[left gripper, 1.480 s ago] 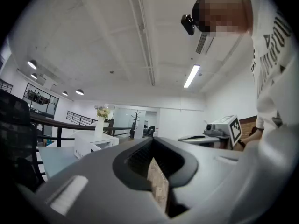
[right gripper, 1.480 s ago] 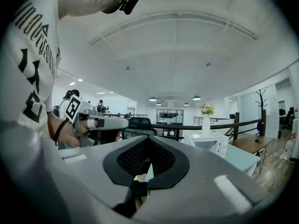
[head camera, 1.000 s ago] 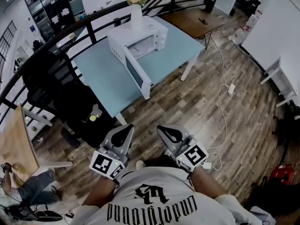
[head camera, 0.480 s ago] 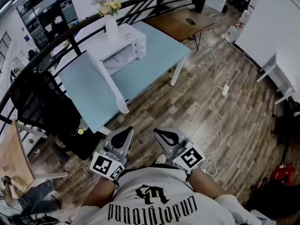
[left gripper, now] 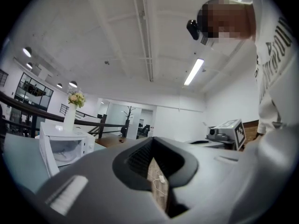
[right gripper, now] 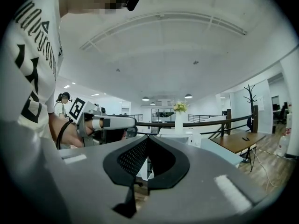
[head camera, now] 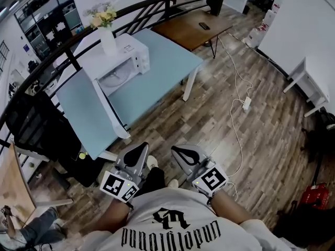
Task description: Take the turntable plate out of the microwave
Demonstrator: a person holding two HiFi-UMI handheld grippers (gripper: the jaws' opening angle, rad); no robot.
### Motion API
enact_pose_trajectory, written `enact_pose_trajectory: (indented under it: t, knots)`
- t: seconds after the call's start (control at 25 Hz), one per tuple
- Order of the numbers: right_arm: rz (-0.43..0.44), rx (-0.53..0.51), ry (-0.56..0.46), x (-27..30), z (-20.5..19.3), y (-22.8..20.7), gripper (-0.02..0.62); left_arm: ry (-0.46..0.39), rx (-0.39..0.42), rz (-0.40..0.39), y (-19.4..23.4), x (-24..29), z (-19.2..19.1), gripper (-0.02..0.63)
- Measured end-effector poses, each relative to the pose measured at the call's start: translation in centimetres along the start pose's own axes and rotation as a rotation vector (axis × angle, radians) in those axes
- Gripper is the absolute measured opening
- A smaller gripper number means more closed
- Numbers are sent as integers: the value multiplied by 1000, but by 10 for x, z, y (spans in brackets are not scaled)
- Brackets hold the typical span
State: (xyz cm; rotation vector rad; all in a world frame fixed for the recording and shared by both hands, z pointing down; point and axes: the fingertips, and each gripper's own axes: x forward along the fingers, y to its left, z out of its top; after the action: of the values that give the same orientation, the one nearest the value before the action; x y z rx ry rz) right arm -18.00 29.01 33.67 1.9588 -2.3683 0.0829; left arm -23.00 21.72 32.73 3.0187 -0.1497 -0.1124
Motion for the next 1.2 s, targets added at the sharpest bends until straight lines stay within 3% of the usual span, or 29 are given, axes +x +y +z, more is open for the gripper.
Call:
enact_pose_trajectory:
  t: [0.48,0.92,1.2]
  knots:
    - [-48,2,37,17,-8,-78,2,-27,-62,-73,25,93,-6,49]
    - [-33,58,-31,117,13,-160,2,-28,-45,-60,129,158,8,49]
    - [8,46,-19,201,26,-182,2,-33,-20,-47,202,175,26,49]
